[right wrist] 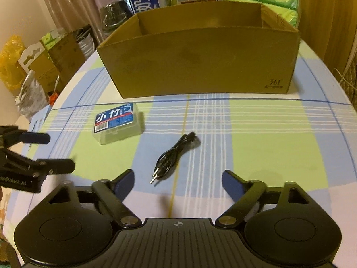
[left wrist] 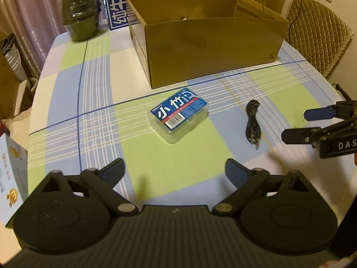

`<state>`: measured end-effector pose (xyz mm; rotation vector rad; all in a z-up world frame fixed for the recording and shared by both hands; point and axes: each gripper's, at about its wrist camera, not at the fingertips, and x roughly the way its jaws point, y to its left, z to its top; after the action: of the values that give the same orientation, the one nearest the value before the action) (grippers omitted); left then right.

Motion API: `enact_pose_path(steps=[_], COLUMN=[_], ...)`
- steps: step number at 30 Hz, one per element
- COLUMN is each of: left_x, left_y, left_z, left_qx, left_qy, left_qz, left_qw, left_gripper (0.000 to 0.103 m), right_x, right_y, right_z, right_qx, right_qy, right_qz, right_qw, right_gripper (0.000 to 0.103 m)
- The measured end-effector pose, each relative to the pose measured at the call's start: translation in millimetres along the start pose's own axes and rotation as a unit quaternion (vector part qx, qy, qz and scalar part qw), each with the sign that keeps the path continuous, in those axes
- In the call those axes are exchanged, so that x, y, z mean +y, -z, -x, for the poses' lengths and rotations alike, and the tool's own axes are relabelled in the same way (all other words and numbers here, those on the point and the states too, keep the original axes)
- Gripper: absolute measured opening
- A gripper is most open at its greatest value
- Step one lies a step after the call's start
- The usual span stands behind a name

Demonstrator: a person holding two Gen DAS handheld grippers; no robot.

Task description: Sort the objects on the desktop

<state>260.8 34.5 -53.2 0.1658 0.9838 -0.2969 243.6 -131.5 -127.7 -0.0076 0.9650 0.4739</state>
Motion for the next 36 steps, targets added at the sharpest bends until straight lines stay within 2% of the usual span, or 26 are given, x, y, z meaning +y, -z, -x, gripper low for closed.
enact_pose_path(steps=[4, 6, 8, 15, 19, 21, 26, 29, 31, 36], left_x=[6, 9, 13, 19, 19, 19, 21, 18, 13, -2], left_y=[-8, -12, -16, -25, -31, -34, -40, -41, -41, -33], left_z=[-17, -25, -32, -53, -64, -68, -80, -85, -87, -82], left_qx=[-0.009, -0.015, -0.021, -0.027, -0.034, -0.038, -0.044, -0.040, -0.037, -0.029], left_qy=[0.010, 0.012, 0.019, 0.031, 0.043, 0.044, 0.058, 0.069, 0.070, 0.066], left_qz=[-0.019, -0.025, -0.027, -0.043, -0.062, -0.068, -0.072, -0.080, -0.088, -0.082], left_qw=[0.9997, 0.9995, 0.9992, 0.9982, 0.9966, 0.9960, 0.9948, 0.9936, 0.9930, 0.9940], left_gripper=[0.091, 0.090, 0.089, 0.076, 0.076, 0.076, 0.076, 0.071, 0.066, 0.065], right_x=[3, 4, 5, 14, 18, 19, 14, 9, 5, -5], right_y=[-4, -6, -7, -8, -10, -11, -11, -11, -11, -5], right_z=[-15, -24, -32, -53, -58, -60, -59, -57, -56, -45], right_qx=[0.001, 0.004, 0.006, 0.008, -0.003, -0.004, -0.006, -0.005, -0.005, 0.002], right_qy=[0.002, 0.001, 0.000, 0.006, 0.011, 0.015, 0.015, 0.016, 0.017, 0.017], right_qz=[0.002, 0.005, 0.005, 0.019, 0.040, 0.052, 0.066, 0.066, 0.066, 0.066], right_qw=[1.000, 1.000, 1.000, 1.000, 0.999, 0.999, 0.998, 0.998, 0.998, 0.998], right_gripper=[0.068, 0.059, 0.056, 0.038, 0.033, 0.026, 0.024, 0.021, 0.021, 0.020])
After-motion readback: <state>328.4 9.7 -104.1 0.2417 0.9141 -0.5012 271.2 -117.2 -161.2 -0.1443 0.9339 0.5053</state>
